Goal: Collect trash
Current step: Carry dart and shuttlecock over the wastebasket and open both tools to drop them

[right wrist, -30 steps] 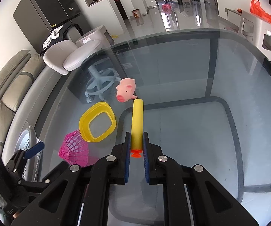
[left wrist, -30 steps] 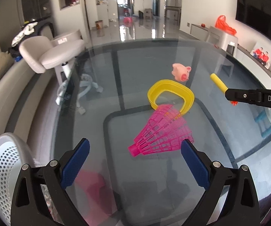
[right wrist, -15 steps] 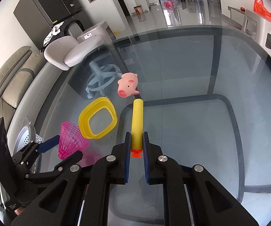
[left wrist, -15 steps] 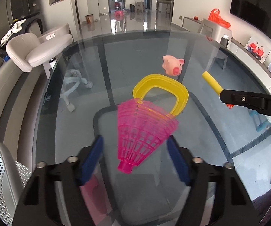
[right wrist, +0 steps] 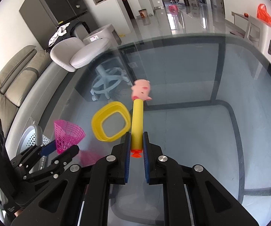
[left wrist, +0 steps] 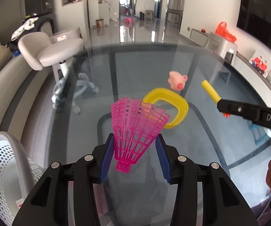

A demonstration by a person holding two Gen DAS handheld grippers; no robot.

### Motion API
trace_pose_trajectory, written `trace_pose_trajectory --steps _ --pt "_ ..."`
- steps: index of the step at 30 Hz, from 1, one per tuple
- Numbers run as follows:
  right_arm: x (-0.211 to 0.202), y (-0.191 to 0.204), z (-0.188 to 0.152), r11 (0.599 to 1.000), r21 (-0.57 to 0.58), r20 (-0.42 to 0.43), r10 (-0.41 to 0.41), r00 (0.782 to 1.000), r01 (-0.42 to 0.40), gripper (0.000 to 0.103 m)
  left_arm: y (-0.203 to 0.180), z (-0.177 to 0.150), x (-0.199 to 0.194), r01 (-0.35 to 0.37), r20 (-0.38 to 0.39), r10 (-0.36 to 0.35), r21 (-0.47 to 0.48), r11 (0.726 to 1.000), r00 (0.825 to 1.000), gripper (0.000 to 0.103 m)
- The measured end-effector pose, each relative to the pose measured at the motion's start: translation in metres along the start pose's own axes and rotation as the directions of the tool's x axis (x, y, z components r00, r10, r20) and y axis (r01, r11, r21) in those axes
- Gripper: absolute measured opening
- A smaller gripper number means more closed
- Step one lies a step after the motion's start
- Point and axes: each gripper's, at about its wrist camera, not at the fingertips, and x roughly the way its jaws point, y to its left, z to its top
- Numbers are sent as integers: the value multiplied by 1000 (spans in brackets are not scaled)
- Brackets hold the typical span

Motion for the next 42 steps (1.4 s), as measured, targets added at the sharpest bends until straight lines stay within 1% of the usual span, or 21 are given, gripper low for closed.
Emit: trace_pose_trajectory --steps 11,15,19,25,29,32,34,40,42 --pt "-10 40 -3 998 -52 13 40 999 -39 12 19 2 -56 -45 104 51 -63 997 993 44" --pt "-10 62 -5 994 -87 9 59 998 -58 12 28 0 -74 -76 134 87 -82 994 987 44" --pt "-11 87 -6 989 -119 11 94 996 -92 12 46 -5 -91 -109 148 127 -120 987 981 44" --pt "-9 119 -10 978 -155 3 142 990 -140 12 82 -17 -114 -148 148 180 -201 968 973 44" --pt "-8 144 -12 967 -167 -7 193 981 -192 12 102 -28 -127 -183 140 220 -237 954 965 44" --pt "-7 161 -14 958 -180 -13 224 974 -223 12 114 -37 -140 -214 138 253 -250 944 958 44" --pt "-5 174 -18 951 -191 -20 243 970 -242 12 124 -46 -147 -247 131 287 -257 934 949 44" --pt "9 208 -25 936 -224 -59 266 962 -272 12 155 -73 -161 -312 98 355 -301 901 930 44" --pt "14 219 -29 928 -235 -74 279 958 -288 12 166 -81 -163 -318 87 362 -321 892 928 44"
